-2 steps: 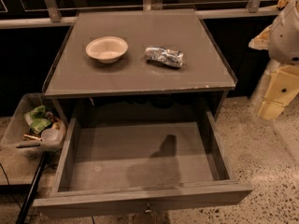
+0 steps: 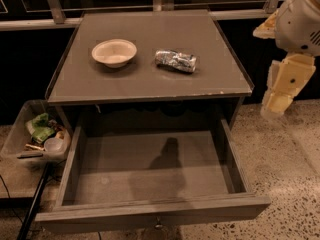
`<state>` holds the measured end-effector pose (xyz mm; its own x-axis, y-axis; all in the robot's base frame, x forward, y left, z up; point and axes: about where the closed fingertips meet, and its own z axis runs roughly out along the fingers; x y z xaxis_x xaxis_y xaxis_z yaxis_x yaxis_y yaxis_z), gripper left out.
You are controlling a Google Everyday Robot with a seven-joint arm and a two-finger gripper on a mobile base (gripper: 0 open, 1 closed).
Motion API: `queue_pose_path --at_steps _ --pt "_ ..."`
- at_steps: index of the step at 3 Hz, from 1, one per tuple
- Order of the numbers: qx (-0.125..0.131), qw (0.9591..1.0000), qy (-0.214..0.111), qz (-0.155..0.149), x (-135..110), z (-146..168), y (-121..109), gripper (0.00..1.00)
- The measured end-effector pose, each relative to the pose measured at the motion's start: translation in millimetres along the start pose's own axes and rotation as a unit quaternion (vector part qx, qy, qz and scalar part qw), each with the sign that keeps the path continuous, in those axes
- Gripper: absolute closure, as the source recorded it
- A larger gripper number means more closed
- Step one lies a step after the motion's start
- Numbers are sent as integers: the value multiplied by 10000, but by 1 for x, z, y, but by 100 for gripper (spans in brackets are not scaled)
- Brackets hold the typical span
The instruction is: Place redbull can into top drawer
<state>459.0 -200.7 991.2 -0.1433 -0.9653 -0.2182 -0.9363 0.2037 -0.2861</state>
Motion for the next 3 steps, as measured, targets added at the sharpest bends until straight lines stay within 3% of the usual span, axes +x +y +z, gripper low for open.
queue_pose_path --at_steps 1,2,3 --pt "246 9981 -540 -188 -16 0 -25 0" --pt "535 9908 -1236 99 -21 10 -48 0" --pt "1015 9752 -1892 533 -36 16 -82 0"
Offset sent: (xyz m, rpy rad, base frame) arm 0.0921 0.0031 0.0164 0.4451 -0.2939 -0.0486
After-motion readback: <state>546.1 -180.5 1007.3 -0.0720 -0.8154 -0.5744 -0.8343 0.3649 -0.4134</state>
